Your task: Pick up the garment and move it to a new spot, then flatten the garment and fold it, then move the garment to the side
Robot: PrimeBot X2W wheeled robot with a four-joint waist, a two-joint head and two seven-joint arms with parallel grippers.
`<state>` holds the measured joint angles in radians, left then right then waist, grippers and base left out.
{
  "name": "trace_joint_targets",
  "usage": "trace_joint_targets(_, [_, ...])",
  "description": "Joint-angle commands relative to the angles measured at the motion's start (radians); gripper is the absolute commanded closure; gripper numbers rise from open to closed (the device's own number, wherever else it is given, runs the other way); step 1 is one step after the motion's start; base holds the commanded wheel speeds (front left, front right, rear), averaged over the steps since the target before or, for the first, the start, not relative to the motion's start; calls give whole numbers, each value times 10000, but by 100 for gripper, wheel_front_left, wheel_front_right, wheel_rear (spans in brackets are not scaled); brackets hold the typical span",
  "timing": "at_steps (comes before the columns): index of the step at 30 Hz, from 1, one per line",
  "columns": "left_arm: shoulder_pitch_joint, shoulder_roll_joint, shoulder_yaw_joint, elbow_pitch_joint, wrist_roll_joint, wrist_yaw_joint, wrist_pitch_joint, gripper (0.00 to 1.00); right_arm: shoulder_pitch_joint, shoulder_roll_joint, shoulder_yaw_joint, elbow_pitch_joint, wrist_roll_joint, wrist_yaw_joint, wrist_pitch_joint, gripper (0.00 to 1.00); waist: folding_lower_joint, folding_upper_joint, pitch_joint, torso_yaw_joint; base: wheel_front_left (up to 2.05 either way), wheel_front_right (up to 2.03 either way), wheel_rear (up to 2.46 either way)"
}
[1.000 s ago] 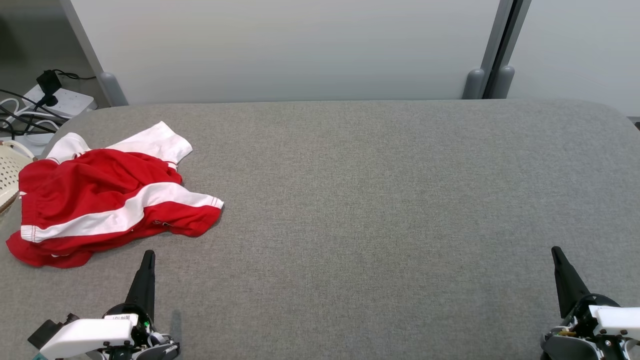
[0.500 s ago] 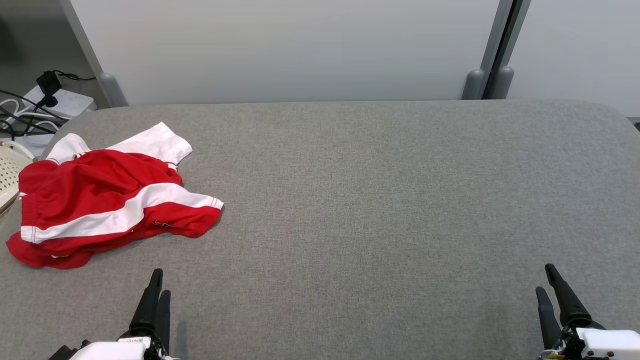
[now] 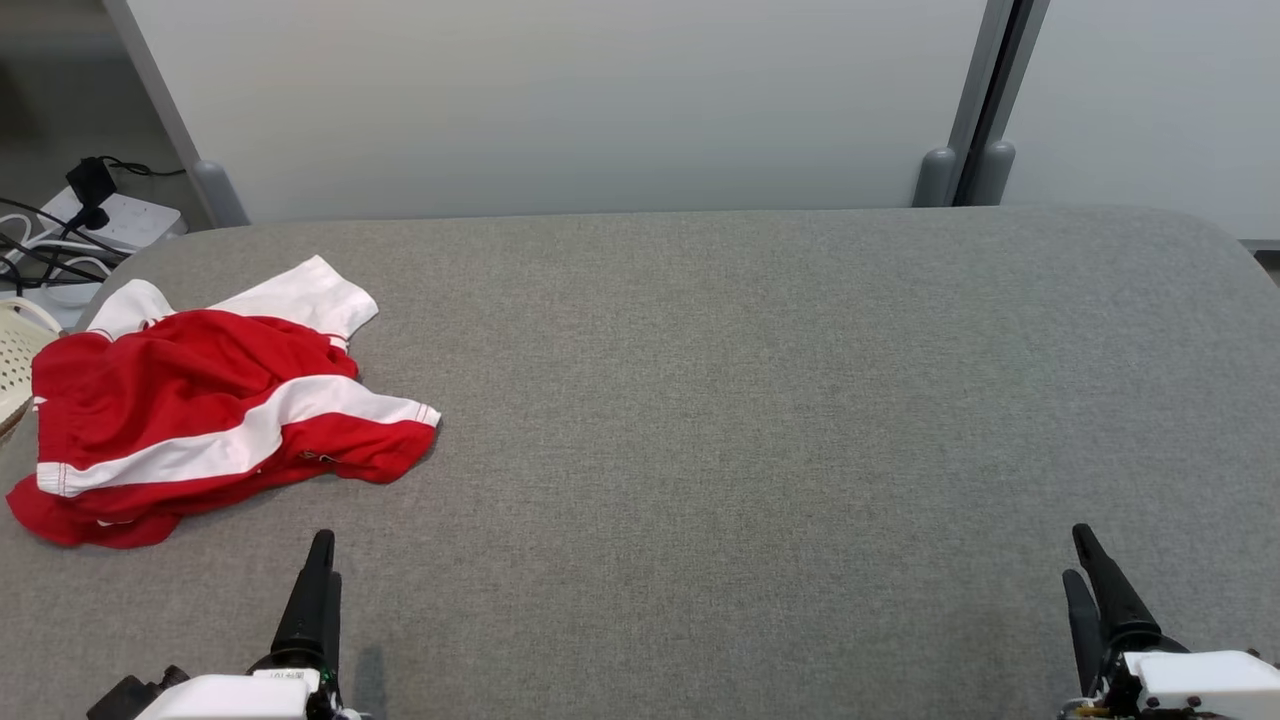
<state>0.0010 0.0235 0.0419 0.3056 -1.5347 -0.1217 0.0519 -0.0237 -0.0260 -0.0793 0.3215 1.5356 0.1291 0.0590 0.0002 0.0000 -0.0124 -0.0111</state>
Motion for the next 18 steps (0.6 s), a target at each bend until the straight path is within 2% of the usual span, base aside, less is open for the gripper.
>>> trace_joint_targets(1, [-458,140,48,-376,406,-17,-78,0,-463,-169,138,-318,-310,4,-155,0,-1,0,-6,-18,0,0,0])
trace_joint_targets(10, [-458,142,26,-707,1834,-3,-343,0,-539,-218,477,-454,-1593,5,-419,0,-1,0,-27,-77,0,0,0])
trace_joint_targets(18, [-468,153,-115,-1107,3221,258,-578,0,-591,-258,756,-638,-2951,6,-655,0,-1,0,-37,-113,0,0,0])
